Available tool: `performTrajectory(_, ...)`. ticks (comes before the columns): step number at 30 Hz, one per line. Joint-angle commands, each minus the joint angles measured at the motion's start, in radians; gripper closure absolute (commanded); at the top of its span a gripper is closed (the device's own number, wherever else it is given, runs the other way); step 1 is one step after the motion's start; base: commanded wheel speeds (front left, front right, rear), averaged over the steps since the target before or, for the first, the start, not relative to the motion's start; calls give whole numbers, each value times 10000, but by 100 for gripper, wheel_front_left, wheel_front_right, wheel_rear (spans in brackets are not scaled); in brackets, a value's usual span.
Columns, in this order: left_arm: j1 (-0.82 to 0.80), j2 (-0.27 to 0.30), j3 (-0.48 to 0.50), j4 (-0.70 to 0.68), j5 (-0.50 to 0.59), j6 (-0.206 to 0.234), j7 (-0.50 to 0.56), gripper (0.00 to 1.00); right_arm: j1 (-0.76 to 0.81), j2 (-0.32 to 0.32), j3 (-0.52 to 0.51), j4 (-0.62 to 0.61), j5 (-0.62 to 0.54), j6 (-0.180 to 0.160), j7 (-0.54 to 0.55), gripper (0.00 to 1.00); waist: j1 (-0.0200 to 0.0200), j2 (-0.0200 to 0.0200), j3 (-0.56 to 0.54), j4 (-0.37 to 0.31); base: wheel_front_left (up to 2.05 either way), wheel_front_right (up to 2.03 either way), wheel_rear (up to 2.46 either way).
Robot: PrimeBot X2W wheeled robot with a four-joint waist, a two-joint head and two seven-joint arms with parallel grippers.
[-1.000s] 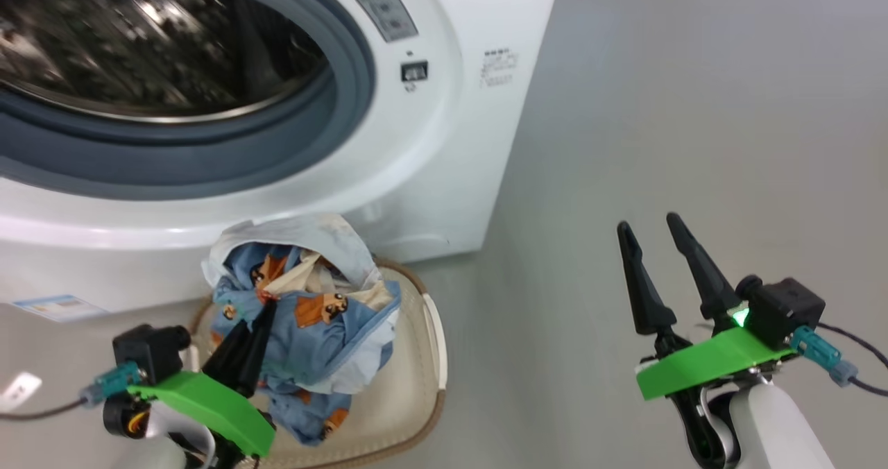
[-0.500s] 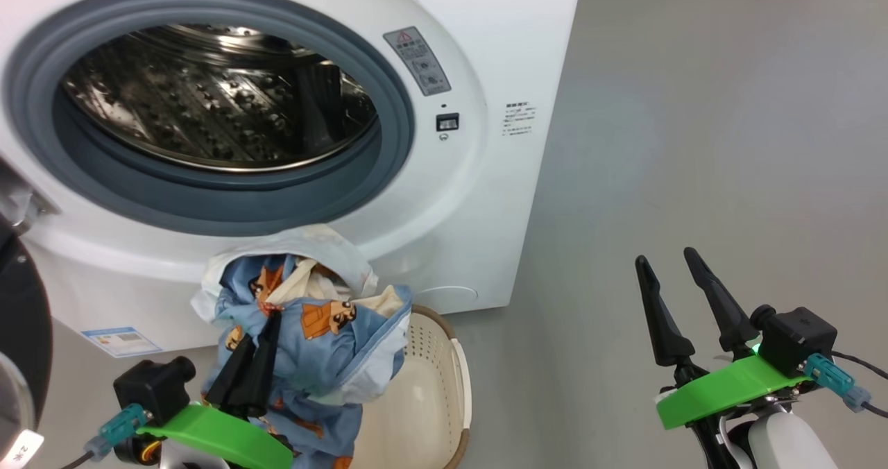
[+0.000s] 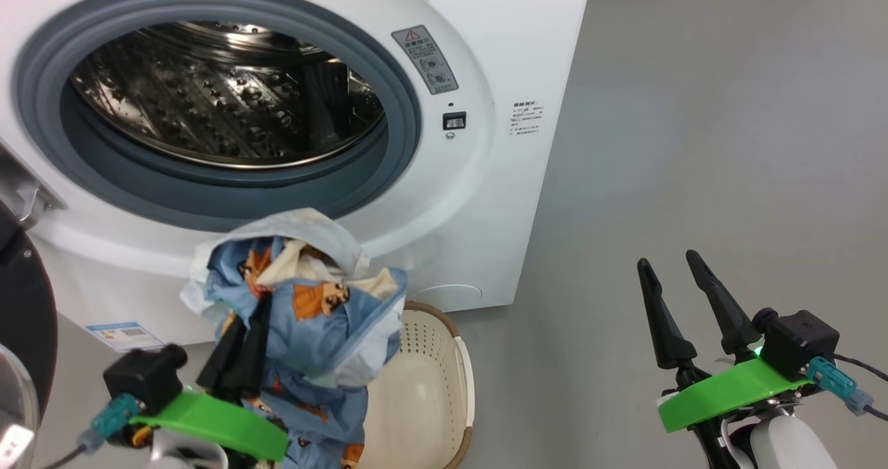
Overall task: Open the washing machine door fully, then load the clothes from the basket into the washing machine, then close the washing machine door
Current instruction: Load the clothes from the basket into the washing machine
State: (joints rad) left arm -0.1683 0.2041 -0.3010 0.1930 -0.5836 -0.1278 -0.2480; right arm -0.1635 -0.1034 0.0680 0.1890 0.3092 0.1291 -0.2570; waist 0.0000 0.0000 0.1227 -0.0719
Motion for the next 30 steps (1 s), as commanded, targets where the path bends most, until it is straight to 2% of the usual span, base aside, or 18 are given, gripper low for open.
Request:
performTrajectory(1, -684, 193, 511, -236, 131, 30, -137, 100, -70, -30, 229, -277, -16, 16, -48, 0, 0, 0, 52, -18, 0, 0, 0)
performTrajectory(7, -1843, 411, 719, -9, 348, 133, -96, 100, -193, 38, 299, -334, -60, 16, -48, 0, 0, 0, 338, -190, 0, 0, 0)
performTrajectory(13, -3286, 634, 865, 810, 406, 213, 255, 100, -352, 169, 351, -438, -143, 16, -48, 0, 0, 0, 952, -514, 0, 0, 0)
performTrajectory(24, -6864, 1146, 611, 3750, 545, 37, 397, 100, -1026, 466, 476, -802, -428, 16, -48, 0, 0, 0, 2937, -1185, 0, 0, 0)
performTrajectory(30, -8269, 1331, 340, 5149, 540, -10, 221, 100, -1279, 521, 601, -931, -471, 16, -48, 0, 0, 0, 3785, -1558, 0, 0, 0)
